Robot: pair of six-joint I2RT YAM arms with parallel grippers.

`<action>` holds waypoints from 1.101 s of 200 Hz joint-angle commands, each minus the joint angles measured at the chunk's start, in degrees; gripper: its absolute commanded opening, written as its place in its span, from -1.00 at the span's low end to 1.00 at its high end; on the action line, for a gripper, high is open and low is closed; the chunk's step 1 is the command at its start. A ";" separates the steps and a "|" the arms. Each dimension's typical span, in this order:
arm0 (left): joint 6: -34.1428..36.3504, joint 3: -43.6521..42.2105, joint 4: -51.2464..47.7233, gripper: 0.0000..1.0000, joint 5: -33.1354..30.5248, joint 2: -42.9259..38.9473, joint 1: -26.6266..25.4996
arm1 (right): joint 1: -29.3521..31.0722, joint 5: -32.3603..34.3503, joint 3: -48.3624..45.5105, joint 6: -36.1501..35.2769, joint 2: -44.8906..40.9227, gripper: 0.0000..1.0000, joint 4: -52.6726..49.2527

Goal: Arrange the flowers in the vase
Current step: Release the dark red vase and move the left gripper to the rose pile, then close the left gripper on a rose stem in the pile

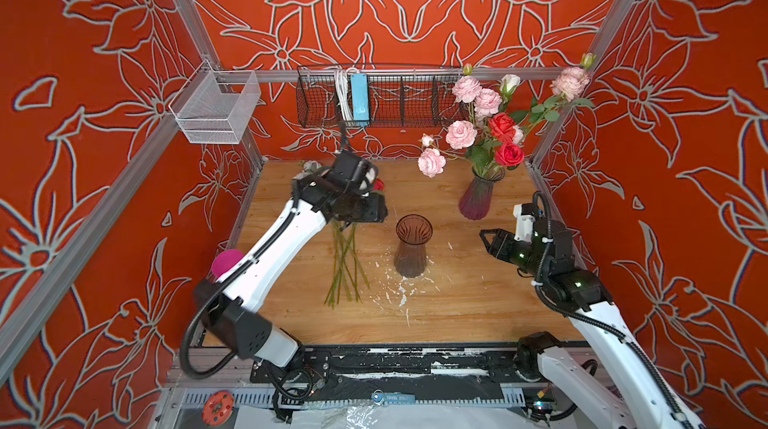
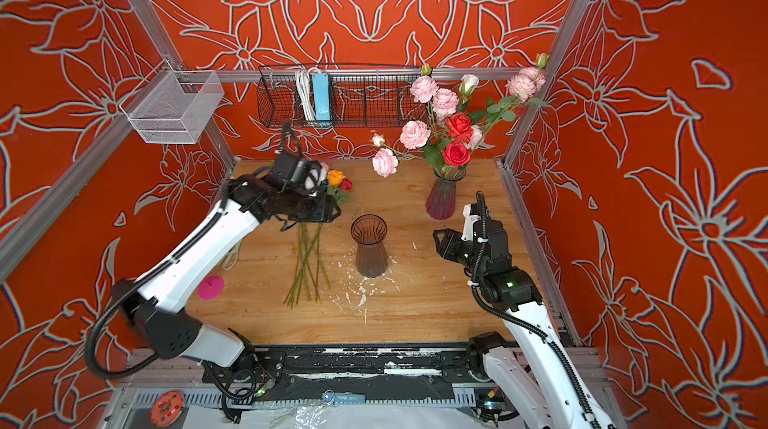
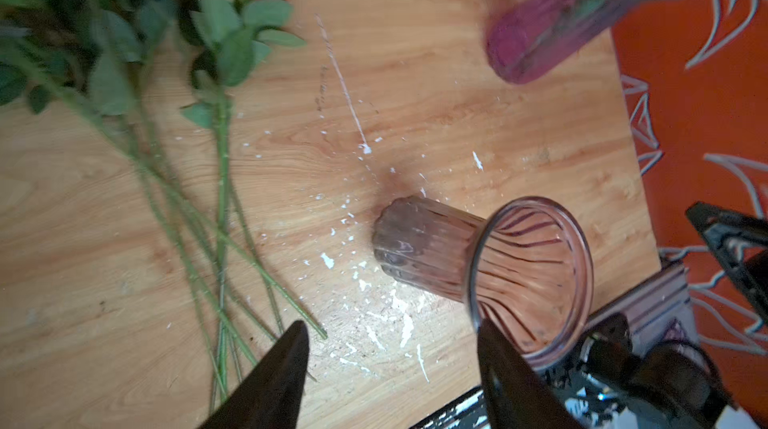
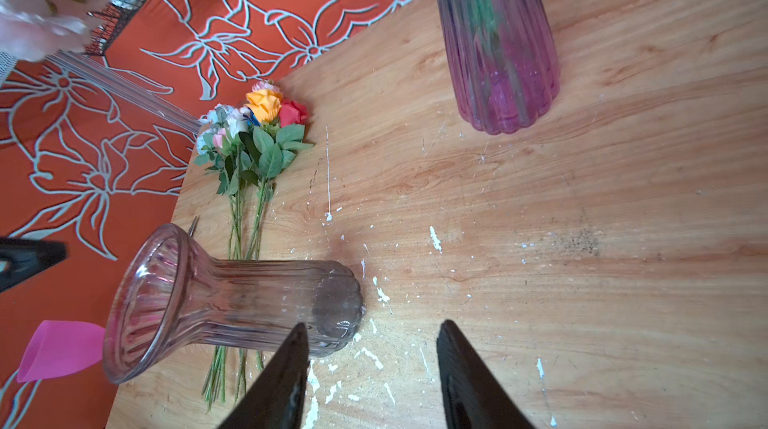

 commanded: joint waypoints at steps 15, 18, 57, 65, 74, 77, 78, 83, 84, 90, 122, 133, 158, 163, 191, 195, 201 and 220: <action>-12.69 -19.19 16.73 0.43 -6.58 -13.04 6.42 | 0.49 0.98 0.85 -1.37 0.15 0.03 1.68; -13.56 -20.69 17.71 0.45 -7.11 -13.63 6.80 | 0.48 0.98 0.61 -1.37 0.15 0.03 1.99; -19.47 -28.64 22.78 0.51 -6.18 -8.28 11.93 | 0.50 0.63 -1.26 0.17 1.35 0.02 4.43; -19.47 -28.49 23.28 0.50 -5.41 -5.24 12.55 | 0.56 0.71 -1.43 0.50 1.63 0.01 4.63; -18.98 -28.06 24.18 0.38 -3.65 -1.48 13.27 | 0.54 0.74 -1.67 0.72 1.85 0.01 4.74; -18.50 -27.84 24.52 0.32 -2.66 -0.18 13.51 | 0.54 0.72 -1.73 0.80 1.84 0.01 4.82; -18.33 -27.76 24.73 0.30 -2.27 0.26 13.60 | 0.56 0.76 -1.77 0.81 1.87 0.01 4.84; -17.22 -27.33 25.83 0.17 0.08 2.34 13.89 | 0.57 0.84 -1.96 0.89 1.89 0.01 4.88; -16.99 -27.29 26.09 0.15 0.33 2.79 13.92 | 0.53 0.87 -1.97 0.90 1.90 0.01 4.87; -15.71 -26.61 27.58 -0.01 2.91 5.22 13.95 | 0.55 1.11 -2.22 1.04 1.85 0.01 4.92; -18.10 -24.34 28.90 -0.27 2.86 13.94 13.95 | 0.63 2.81 -2.95 1.18 -0.01 0.00 3.55; -19.30 -24.34 28.98 -0.21 0.62 15.11 13.96 | 0.65 3.57 -3.08 0.93 -0.93 0.00 2.90; -21.25 -24.70 29.55 -0.19 -2.10 17.33 13.95 | 0.63 4.32 -3.22 0.81 -1.71 0.00 2.55; -21.42 -24.54 29.51 -0.18 -2.15 17.90 13.95 | 0.66 4.24 -3.21 0.82 -1.63 0.00 2.49; -21.03 -25.39 32.14 -0.26 -0.98 20.83 13.95 | 0.66 2.18 -2.95 1.99 -0.95 0.00 3.87; -21.18 -25.74 32.72 -0.27 -0.51 21.21 14.01 | 0.61 2.00 -2.95 2.17 -0.92 0.00 4.07; -21.29 -26.06 33.50 -0.30 0.12 21.68 13.97 | 0.67 1.93 -2.95 2.29 -0.91 0.00 4.19; -20.88 -26.18 34.11 -0.37 1.07 23.15 13.86 | 0.62 2.68 -3.04 2.02 -0.91 0.00 3.85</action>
